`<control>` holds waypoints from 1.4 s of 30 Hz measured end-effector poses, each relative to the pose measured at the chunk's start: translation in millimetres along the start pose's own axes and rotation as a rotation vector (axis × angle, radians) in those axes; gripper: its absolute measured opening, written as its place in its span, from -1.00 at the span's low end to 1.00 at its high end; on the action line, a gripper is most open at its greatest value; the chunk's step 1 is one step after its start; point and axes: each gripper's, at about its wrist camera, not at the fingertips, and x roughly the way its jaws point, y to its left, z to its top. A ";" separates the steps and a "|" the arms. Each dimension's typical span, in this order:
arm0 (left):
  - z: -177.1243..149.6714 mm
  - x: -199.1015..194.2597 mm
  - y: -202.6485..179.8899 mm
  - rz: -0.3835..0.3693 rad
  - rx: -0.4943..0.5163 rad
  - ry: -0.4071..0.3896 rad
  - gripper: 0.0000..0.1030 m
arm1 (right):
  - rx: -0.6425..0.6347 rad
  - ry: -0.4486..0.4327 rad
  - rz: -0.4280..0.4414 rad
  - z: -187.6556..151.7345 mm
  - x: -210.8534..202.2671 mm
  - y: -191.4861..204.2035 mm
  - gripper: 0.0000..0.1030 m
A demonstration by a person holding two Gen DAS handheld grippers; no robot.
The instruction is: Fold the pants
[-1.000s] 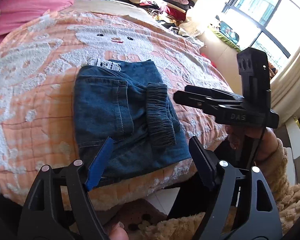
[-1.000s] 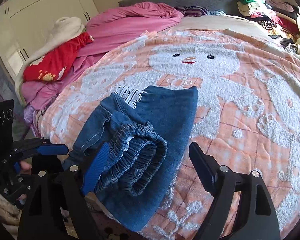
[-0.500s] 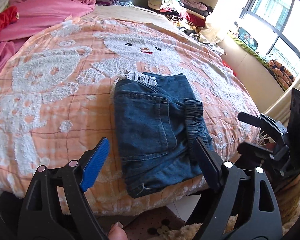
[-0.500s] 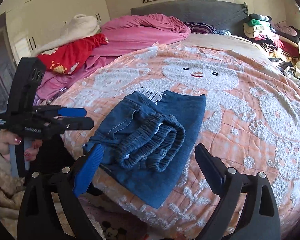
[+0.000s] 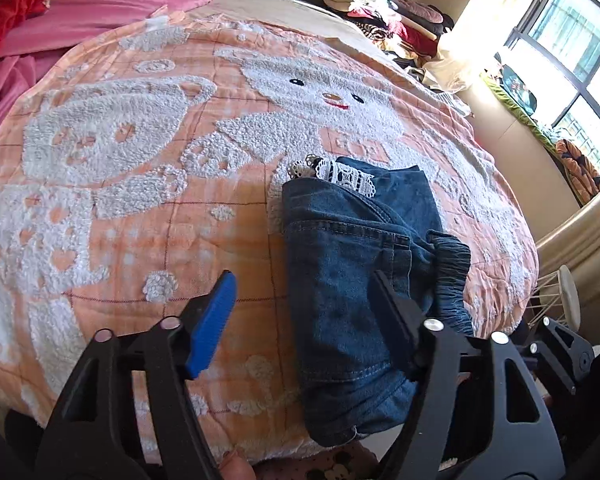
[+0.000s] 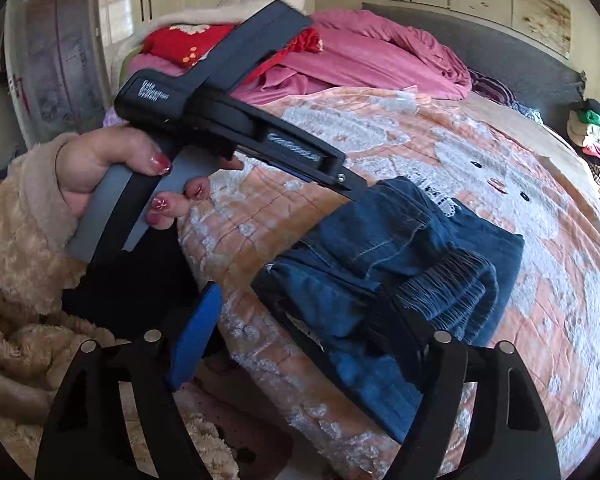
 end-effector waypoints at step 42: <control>2.3 14.0 -26.9 0.015 0.063 -0.013 0.16 | 0.131 -0.014 0.040 -23.6 3.5 0.6 0.17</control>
